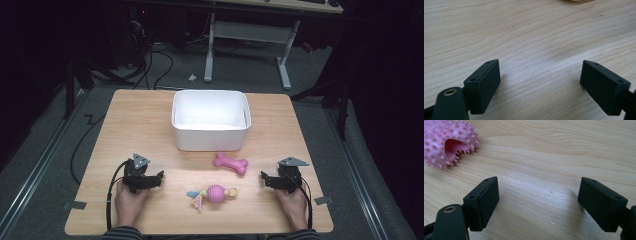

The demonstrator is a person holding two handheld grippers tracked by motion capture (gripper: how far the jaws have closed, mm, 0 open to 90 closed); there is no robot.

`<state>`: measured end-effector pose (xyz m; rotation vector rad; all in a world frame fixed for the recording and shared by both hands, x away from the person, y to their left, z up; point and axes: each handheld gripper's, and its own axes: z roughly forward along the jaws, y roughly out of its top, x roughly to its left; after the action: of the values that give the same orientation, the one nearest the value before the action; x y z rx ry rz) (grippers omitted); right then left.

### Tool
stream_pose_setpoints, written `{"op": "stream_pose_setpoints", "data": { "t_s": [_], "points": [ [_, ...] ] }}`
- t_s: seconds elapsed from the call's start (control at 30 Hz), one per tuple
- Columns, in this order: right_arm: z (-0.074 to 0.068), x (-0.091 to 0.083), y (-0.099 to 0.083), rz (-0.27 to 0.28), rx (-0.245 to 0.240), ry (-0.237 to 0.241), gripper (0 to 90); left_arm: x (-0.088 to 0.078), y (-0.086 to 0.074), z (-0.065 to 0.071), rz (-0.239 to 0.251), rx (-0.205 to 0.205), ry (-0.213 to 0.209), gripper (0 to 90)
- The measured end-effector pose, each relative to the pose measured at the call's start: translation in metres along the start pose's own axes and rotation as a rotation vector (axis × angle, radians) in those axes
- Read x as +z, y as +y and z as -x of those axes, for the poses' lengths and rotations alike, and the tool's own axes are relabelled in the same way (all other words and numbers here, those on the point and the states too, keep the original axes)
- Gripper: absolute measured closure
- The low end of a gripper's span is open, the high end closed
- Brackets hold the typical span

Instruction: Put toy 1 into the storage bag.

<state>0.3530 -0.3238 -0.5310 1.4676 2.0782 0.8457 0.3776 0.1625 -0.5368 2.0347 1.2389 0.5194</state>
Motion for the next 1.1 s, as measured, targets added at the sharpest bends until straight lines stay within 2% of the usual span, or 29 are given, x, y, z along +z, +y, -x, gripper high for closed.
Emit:
{"op": "stream_pose_setpoints", "data": {
  "t_s": [0.63, 0.8, 1.1],
  "points": [
    [0.0004, 0.0001, 0.0001, 0.001, -0.006, 0.006, 17.7, 0.0, 0.0, 0.0001, 0.0, -0.001, 0.001, 16.9],
    [0.0009, -0.0005, 0.0001, 0.008, -0.002, 0.006, 22.7, 0.0, 0.0, 0.0002, 0.0, -0.002, 0.002, 16.9],
    [0.0002, -0.0023, -0.0006, 0.019, 0.003, 0.011, 25.7, 0.0, 0.0, 0.0002, 0.0, -0.001, 0.002, 17.0]
  ]
}}
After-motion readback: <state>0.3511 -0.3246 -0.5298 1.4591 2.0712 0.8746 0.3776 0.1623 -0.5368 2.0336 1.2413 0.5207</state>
